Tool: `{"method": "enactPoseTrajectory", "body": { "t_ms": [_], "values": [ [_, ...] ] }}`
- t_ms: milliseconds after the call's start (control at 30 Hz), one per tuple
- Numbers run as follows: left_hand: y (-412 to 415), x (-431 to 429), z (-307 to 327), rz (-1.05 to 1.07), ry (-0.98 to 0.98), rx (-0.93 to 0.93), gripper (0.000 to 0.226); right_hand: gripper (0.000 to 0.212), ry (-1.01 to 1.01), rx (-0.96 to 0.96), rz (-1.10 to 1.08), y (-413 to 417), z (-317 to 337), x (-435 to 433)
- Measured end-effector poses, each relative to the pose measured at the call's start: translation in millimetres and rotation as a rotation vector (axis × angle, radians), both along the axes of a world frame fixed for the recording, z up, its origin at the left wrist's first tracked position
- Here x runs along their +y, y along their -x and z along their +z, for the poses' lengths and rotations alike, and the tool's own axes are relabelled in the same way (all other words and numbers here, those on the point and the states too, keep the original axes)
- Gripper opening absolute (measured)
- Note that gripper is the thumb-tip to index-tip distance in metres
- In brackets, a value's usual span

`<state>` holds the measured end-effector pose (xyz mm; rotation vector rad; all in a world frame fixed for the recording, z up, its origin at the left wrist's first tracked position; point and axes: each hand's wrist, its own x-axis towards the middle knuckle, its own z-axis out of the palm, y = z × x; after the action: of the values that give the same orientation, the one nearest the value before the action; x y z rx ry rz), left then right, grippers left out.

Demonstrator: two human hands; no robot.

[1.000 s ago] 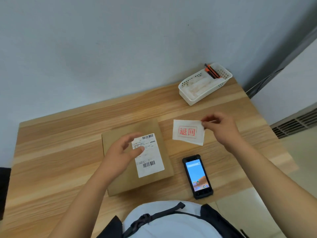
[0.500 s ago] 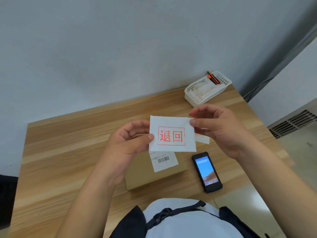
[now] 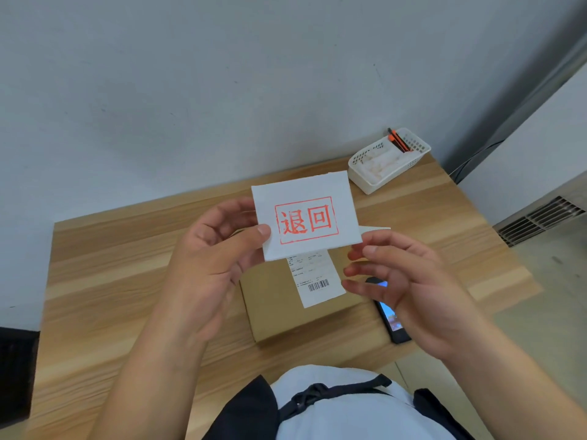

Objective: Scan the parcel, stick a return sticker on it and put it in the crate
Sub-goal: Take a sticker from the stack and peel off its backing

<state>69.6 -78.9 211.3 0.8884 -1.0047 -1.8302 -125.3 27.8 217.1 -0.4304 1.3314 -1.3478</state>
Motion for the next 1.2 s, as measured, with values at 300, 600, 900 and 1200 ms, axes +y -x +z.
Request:
{"method": "enactPoseTrajectory", "body": {
  "t_ms": [300, 600, 900, 1200],
  "values": [
    [-15, -1, 4, -0.036, -0.003, 0.011, 0.033, 0.016, 0.044, 0.023, -0.094, -29, -2, 6],
    [-36, 2, 2, -0.052, 0.003, -0.002, 0.035, 0.004, 0.065, 0.072, -0.086, -47, -2, 6],
    [-54, 4, 3, -0.033, 0.015, 0.004, 0.032, 0.009, 0.111, 0.062, -0.063, -63, 3, 6],
    [-57, 8, -11, -0.055, -0.034, 0.025, 0.037, 0.015, 0.188, 0.128, -0.080, -75, 3, 14]
  ]
}}
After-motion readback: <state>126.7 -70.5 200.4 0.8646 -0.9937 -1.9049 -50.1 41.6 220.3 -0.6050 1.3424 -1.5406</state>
